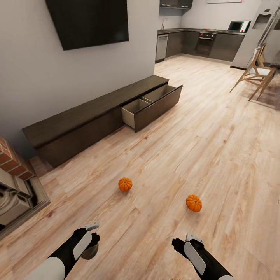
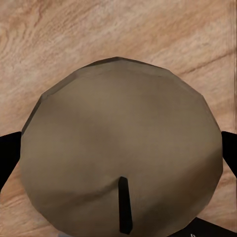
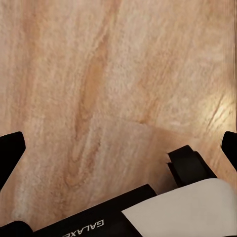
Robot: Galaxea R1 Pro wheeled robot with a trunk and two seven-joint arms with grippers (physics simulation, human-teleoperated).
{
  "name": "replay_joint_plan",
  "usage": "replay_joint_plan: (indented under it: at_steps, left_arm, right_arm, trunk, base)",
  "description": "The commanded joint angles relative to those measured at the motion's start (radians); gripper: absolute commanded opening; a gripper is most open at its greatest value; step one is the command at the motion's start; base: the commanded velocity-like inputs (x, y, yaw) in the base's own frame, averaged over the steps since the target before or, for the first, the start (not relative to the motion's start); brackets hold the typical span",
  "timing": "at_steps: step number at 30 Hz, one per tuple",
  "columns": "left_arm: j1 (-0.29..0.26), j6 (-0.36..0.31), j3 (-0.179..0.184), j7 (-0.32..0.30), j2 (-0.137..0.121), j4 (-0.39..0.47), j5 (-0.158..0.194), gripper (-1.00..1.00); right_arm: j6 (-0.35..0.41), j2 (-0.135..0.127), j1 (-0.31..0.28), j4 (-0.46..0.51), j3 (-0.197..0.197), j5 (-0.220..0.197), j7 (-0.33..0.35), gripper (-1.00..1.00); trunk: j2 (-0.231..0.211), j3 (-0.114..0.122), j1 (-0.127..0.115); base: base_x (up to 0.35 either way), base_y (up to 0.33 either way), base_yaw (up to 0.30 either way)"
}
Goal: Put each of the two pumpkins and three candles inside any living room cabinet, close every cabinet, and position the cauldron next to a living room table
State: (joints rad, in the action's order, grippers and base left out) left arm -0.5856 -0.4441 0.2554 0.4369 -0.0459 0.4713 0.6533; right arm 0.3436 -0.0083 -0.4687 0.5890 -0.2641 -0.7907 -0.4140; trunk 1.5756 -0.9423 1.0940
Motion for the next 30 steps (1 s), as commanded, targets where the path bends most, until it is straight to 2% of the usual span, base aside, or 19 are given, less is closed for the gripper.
replay_joint_plan:
  at_steps: [1,6,11,18,24,30]
  left_arm:
    - [0.000,-0.003,0.009,0.009,-0.001,0.003,0.009,-1.00]
    - [0.000,-0.003,0.010,0.009,0.000,0.003,0.010,-1.00]
    - [0.000,-0.003,0.010,0.008,0.000,0.003,0.003,-1.00]
    - [-0.007,-0.013,0.035,0.007,0.018,0.017,-0.003,-1.00]
    - [-0.010,-0.009,0.037,0.007,0.024,0.053,-0.004,-1.00]
    - [-0.010,-0.003,0.058,0.006,0.033,0.074,-0.041,-1.00]
  right_arm:
    - [0.003,-0.001,-0.001,0.002,-0.006,-0.005,-0.008,1.00]
    - [0.002,-0.001,-0.001,0.002,-0.006,-0.005,-0.008,1.00]
    - [-0.051,-0.001,-0.001,0.002,-0.006,-0.002,-0.006,1.00]
    - [-0.082,-0.002,-0.001,0.005,-0.010,0.010,-0.011,1.00]
    - [-0.151,-0.001,-0.001,0.006,-0.013,0.050,-0.018,1.00]
    - [-0.171,-0.003,-0.001,0.006,-0.007,0.061,-0.019,1.00]
  trunk:
    - [0.000,0.000,0.000]
    - [0.000,0.002,0.000]
    - [0.000,0.003,0.000]
    - [0.000,0.004,0.000]
    - [0.000,0.004,0.000]
    - [0.000,0.004,0.000]
  base:
    - [0.000,0.000,-0.284]
    - [0.000,0.000,-0.284]
    - [0.000,0.000,-0.284]
    - [0.000,0.000,-0.284]
    - [0.000,0.000,-0.284]
    - [0.000,0.000,-0.284]
